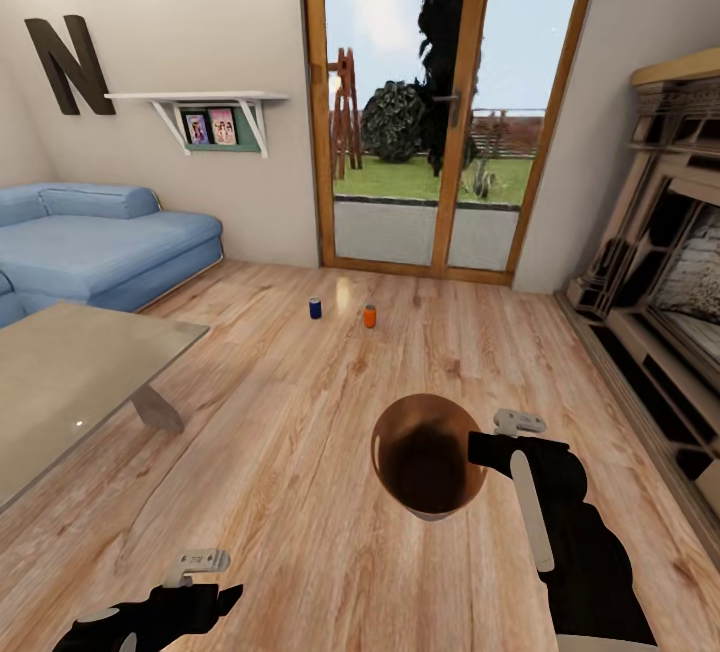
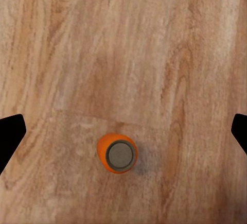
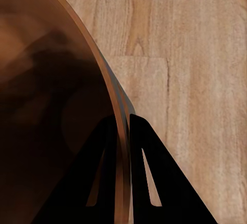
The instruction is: Put the three can of soda from the living room inside the tash can in the kitchen.
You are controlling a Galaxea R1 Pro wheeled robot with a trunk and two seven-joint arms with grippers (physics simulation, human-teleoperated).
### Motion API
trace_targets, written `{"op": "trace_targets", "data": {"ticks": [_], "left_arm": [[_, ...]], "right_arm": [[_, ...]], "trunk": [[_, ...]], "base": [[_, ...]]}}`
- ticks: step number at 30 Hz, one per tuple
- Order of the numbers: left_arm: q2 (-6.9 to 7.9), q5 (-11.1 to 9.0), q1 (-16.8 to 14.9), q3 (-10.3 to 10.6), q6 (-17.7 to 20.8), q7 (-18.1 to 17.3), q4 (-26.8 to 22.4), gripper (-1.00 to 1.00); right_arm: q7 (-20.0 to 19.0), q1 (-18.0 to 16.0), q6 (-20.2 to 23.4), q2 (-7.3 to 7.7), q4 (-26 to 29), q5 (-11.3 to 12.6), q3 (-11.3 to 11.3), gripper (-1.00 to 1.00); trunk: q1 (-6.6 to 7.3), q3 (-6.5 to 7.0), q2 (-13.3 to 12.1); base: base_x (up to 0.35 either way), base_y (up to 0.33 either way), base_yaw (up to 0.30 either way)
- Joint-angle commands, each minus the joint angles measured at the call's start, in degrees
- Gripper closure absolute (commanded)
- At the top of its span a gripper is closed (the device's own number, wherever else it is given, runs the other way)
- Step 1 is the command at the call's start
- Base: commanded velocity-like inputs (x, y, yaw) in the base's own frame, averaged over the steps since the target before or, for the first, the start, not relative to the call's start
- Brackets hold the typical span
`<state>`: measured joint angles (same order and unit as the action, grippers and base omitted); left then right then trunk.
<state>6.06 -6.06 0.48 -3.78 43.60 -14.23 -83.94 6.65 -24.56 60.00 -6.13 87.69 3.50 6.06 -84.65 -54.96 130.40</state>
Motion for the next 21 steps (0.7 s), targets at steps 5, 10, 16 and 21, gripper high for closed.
{"op": "trace_targets", "data": {"ticks": [5,10,16,21], "left_arm": [[0.00,0.0,0.0,0.0,0.0,0.0,0.0,-1.00],[0.04,0.0,0.0,0.1,0.0,0.0,-0.2,-1.00],[0.08,0.0,0.0,0.1,0.0,0.0,-0.2,-1.00],[0.09,0.0,0.0,0.1,0.0,0.0,-0.2,-1.00]], "right_arm": [[-0.2,0.0,0.0,-0.02,0.0,0.9,0.0,1.00],[-0.2,0.0,0.0,-0.02,0.0,0.9,0.0,1.00],[-0.1,0.0,0.0,-0.02,0.0,0.8,0.0,1.00],[-0.1,0.0,0.0,-0.02,0.0,0.8,0.0,1.00]], "trunk": [[0.00,0.01,0.0],[0.00,0.01,0.0],[0.00,0.01,0.0],[0.00,0.01,0.0]], "base": [[0.000,0.000,0.000],[0.000,0.000,0.000],[0.000,0.000,0.000],[0.000,0.000,0.000]]}}
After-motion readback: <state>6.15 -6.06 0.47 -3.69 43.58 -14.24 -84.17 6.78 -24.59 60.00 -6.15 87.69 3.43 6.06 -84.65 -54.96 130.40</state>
